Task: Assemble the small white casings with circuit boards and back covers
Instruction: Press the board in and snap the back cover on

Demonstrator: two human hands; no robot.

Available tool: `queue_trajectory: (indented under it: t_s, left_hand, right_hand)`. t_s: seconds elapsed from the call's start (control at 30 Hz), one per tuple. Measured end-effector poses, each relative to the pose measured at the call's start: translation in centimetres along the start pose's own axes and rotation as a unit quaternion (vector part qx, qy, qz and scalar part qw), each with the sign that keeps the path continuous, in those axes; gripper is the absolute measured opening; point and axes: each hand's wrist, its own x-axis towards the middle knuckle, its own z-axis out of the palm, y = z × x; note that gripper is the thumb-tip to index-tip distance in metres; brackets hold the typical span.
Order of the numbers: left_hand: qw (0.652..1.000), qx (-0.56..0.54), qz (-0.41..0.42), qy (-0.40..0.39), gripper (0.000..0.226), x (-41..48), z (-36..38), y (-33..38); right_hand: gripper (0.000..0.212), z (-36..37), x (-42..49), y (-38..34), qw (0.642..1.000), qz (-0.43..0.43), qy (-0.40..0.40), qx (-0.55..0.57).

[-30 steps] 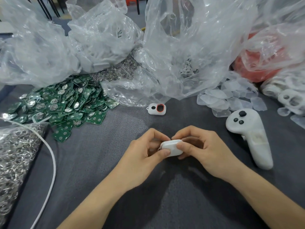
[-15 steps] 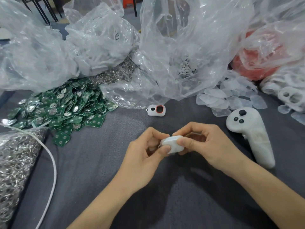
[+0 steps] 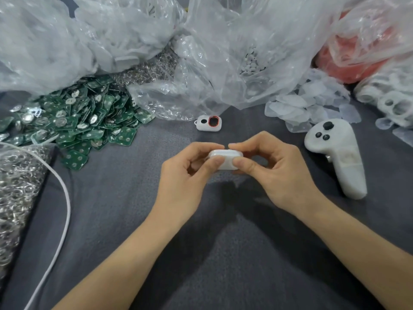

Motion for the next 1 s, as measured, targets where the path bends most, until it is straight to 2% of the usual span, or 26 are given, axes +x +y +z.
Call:
queue_trajectory:
  t_s: [0.27, 0.4, 0.53, 0.77, 1.0]
  left_hand:
    - [0.998, 0.049, 0.026, -0.002, 0.008, -0.10, -0.25, -0.07]
    - [1.000, 0.009, 0.002, 0.011, 0.007, -0.06, -0.17, -0.14]
    - [0.995, -0.089, -0.040, 0.007, 0.011, 0.07, -0.11, -0.27]
    - [0.997, -0.047, -0.040, -0.042, 0.031, 0.14, 0.04, -0.44]
    - [0.996, -0.067, -0.038, -0.054, 0.023, 0.07, 0.03, -0.78]
  right_hand:
    - [0.022, -0.04, 0.14, 0.05, 1.000, 0.000, -0.012, -0.009]
    - [0.015, 0.46, -0.15, 0.35, 1.000, -0.002, 0.016, 0.004]
    - [0.025, 0.39, -0.13, 0.65, 0.999, 0.007, 0.038, -0.022]
    - [0.016, 0.00, -0.29, 0.45, 0.998, 0.011, 0.052, -0.027]
    - [0.021, -0.22, 0.17, 0.19, 0.999, 0.017, 0.033, -0.017]
